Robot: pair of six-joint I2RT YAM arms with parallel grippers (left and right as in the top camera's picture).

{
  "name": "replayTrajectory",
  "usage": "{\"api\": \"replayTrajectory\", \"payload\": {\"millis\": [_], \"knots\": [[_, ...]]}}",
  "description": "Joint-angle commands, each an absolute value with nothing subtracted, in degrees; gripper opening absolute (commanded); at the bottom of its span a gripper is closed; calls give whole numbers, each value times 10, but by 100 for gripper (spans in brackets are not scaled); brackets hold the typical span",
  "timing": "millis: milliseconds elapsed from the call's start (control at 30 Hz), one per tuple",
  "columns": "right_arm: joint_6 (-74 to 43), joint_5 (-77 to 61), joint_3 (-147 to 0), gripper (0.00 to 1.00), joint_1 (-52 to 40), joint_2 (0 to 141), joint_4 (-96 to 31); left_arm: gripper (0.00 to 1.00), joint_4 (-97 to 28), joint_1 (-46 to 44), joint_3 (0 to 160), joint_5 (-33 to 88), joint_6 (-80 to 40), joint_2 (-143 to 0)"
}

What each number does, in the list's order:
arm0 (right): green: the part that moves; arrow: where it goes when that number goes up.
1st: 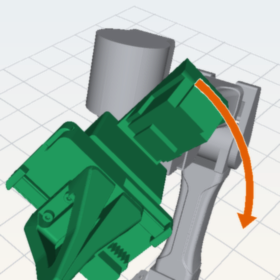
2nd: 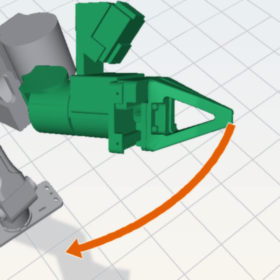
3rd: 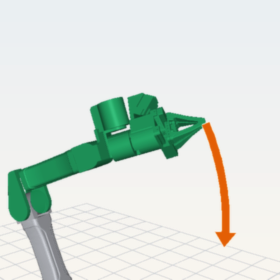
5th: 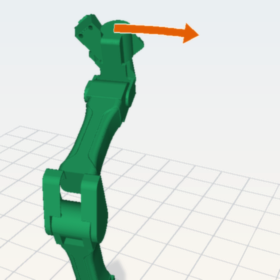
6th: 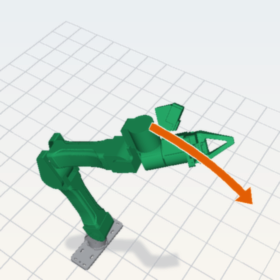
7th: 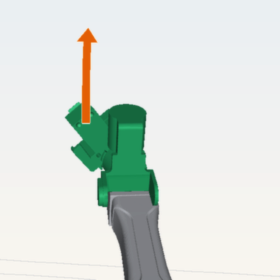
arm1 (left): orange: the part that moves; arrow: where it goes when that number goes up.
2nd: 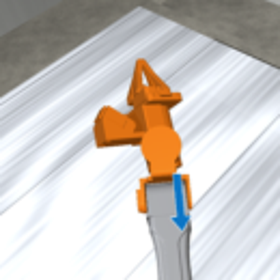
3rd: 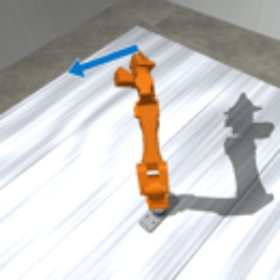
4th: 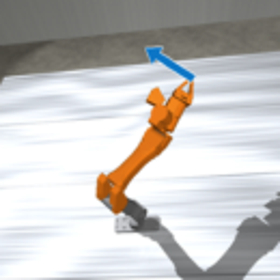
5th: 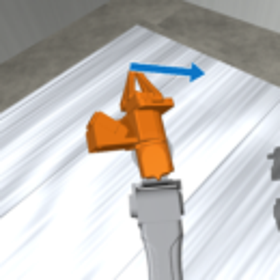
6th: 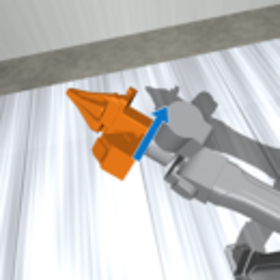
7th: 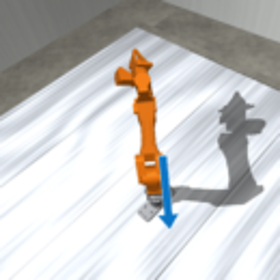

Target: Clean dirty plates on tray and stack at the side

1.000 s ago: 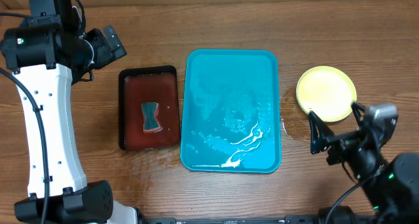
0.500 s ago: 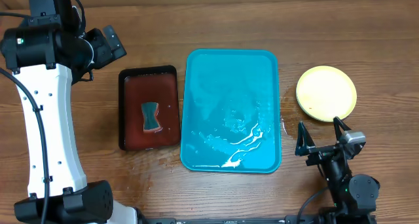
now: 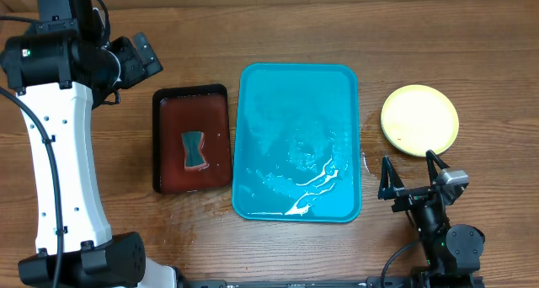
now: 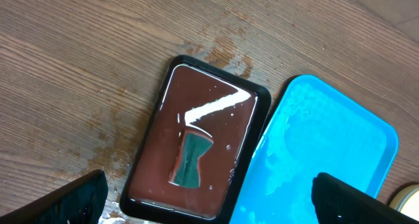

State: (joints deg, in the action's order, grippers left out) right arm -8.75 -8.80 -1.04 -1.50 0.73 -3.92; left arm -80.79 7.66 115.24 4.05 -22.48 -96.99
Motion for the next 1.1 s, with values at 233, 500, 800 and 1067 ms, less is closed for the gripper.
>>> {"api": "replayTrajectory", "payload": {"millis": [233,500,800,1067], "knots": [[-90,-90,-4,100,-16,2,-37,100,-808,81,1162,39,-223,-962],[-90,-90,-4,100,-16,2,-37,100,-808,82,1162,39,-222,-962],[-90,-90,-4,100,-16,2,-37,100,-810,34,1160,-36,-195,-878],[-90,-90,-4,100,-16,2,-37,100,-635,2,944,-91,-153,-654]]}}
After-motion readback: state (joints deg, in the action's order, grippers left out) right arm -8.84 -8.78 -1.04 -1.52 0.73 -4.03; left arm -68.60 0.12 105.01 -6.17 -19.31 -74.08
